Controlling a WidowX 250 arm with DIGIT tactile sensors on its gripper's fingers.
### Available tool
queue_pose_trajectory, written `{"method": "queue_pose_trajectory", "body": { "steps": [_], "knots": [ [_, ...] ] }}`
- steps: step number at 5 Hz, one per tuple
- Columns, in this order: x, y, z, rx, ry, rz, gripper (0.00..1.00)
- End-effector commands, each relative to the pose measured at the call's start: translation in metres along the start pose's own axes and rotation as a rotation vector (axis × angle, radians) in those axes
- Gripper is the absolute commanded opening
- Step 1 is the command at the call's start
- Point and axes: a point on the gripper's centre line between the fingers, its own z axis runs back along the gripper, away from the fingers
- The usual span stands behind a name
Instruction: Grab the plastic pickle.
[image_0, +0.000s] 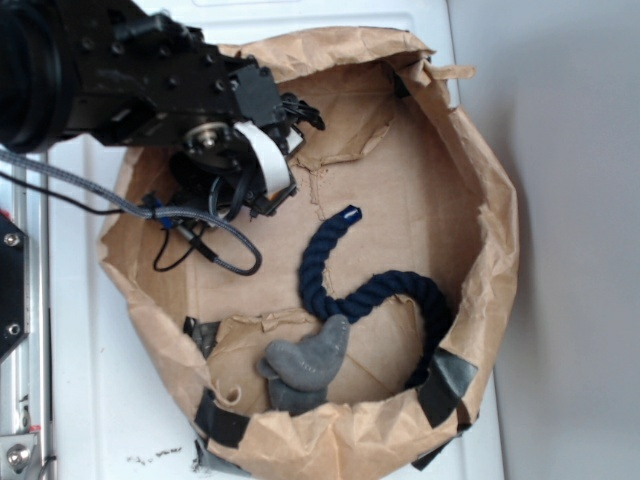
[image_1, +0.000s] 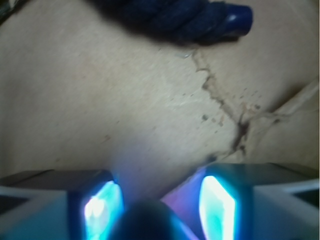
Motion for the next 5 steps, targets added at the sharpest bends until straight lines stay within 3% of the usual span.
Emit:
{"method": "queue_pose_trajectory", "body": {
  "steps": [1, 4, 5],
  "knots": [
    [0.016, 0.01, 0.019, -0.001, -0.078, 0.026, 0.0],
    [0.05, 0.021, 0.098, -0.11, -0.233, 0.18, 0.0],
    [0.059, 0.02, 0.11, -0.072, -0.194, 0.287, 0.0]
  ]
}}
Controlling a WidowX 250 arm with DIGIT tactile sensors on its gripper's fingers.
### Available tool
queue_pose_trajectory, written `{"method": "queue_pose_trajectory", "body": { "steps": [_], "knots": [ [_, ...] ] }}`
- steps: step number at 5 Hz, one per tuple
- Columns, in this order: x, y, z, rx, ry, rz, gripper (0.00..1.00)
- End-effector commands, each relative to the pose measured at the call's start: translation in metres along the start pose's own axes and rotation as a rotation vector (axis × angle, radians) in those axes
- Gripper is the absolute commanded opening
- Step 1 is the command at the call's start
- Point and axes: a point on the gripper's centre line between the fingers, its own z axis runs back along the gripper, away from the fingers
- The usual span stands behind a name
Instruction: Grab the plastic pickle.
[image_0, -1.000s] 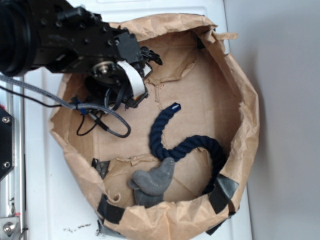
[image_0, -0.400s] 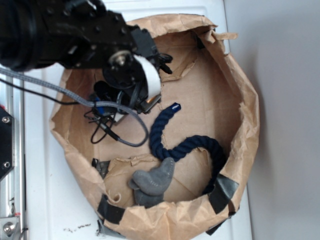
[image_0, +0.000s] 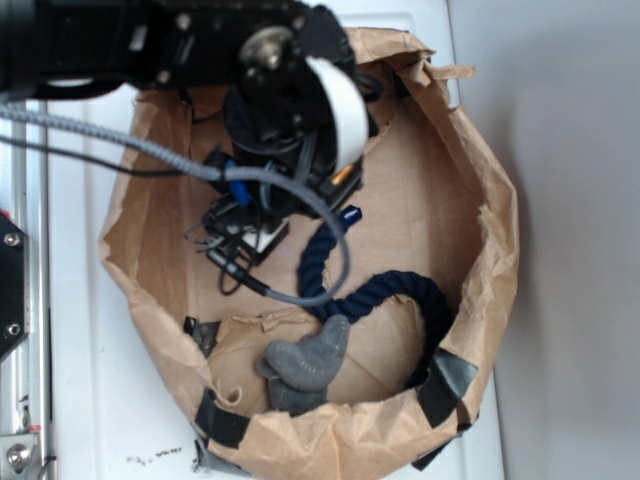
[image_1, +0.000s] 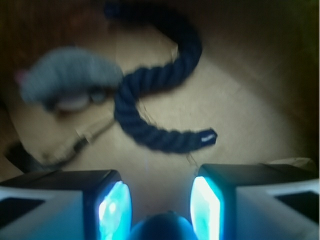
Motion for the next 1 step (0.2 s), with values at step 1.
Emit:
{"method": "queue_pose_trajectory", "body": {
  "steps": [1],
  "knots": [
    [0.0258, 0.0065, 0.0302, 0.108, -0.021, 0.17, 1.0]
  ]
}}
